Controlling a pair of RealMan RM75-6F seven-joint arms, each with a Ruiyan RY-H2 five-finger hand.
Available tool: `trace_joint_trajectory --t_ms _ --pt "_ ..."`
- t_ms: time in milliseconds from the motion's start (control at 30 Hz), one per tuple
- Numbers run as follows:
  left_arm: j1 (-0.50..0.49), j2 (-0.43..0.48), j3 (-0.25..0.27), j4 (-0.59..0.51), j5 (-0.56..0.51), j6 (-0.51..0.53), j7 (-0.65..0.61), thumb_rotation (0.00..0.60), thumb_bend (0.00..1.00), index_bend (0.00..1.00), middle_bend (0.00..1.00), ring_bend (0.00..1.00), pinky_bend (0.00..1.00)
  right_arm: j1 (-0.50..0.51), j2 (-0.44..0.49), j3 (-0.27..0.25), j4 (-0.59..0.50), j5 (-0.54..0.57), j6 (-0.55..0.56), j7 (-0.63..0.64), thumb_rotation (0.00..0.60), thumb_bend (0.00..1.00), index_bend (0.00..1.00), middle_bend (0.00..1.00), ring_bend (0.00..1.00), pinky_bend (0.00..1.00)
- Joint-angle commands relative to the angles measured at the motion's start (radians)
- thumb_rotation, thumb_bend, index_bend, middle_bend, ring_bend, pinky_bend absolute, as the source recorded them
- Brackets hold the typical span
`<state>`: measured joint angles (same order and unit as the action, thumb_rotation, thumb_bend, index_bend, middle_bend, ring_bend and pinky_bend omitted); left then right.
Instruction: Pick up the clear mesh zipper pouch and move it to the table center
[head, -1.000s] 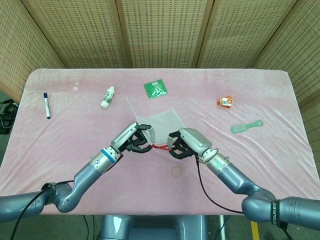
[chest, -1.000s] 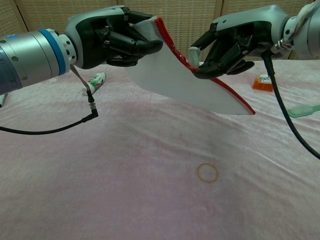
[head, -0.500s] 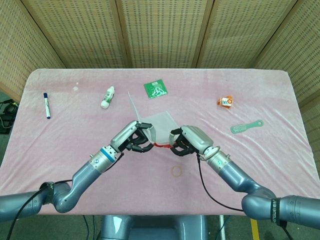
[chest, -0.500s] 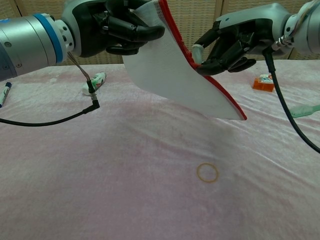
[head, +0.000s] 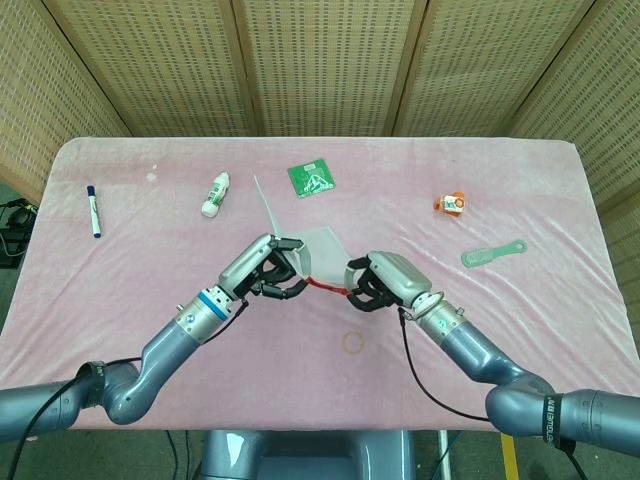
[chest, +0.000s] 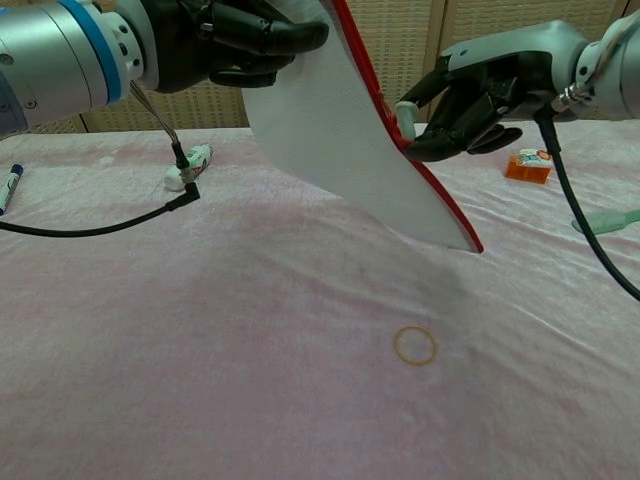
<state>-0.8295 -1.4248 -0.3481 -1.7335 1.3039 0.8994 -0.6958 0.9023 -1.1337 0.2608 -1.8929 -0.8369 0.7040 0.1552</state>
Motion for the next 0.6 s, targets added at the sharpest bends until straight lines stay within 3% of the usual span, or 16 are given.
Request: trace_joint_trajectory --t_ms 33,600 --pt "-0.001 0.006 -0.005 -0.006 -0.006 0.001 0.002 0.6 0.71 0.87 1.0 0.83 1.0 -0.001 -0.002 -0.006 0.006 0.003 -0.005 -0.002 0.6 0.8 0.8 0.99 0.96 1.0" --pt "0.008 0.089 -0.063 -0.065 -0.064 0.017 0.022 0.6 0.71 0.87 1.0 0.83 1.0 -0.03 -0.005 -0.067 0.052 0.014 -0.042 -0.007 0.6 0.8 0.8 0.99 0.96 1.0"
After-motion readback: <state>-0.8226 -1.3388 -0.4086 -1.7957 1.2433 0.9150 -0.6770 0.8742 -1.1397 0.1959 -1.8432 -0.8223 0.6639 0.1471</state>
